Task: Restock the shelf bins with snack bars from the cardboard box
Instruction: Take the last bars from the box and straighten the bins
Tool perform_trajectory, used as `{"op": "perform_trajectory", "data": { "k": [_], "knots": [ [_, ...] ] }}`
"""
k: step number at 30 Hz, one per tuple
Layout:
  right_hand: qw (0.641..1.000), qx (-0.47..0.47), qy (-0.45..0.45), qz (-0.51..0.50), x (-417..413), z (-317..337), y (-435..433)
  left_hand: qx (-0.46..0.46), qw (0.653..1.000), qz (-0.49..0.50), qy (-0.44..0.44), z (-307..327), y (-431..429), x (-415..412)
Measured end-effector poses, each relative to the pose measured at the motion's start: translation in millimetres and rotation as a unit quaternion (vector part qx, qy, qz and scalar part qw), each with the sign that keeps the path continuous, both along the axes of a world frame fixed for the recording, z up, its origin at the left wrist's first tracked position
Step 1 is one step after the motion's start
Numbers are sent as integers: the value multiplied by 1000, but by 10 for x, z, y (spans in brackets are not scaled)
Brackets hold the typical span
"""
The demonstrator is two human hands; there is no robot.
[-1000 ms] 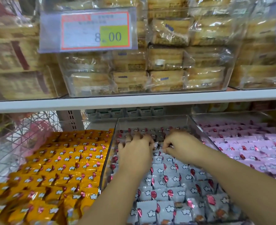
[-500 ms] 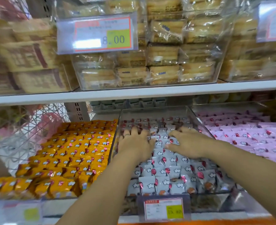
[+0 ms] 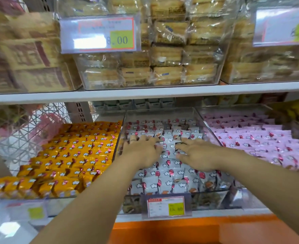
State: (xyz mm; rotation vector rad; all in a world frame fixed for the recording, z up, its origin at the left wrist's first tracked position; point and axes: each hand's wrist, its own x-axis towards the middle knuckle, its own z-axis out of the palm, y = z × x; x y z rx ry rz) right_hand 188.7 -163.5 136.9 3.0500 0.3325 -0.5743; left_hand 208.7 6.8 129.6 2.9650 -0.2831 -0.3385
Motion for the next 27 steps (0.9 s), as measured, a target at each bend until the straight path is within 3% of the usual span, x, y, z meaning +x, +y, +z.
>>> {"op": "perform_trajectory", "data": {
  "k": [3,8,27],
  "knots": [
    [999,23,37,-1,-78,20,17,1,999,-25,32,-28,33,-278],
    [997,30,65,21,-164,12,1,44,998,-37,9,-160,24,-453],
    [999,39,17,16,-46,-74,45,12,999,-37,-12,-221,-23,-393]
  ]
}}
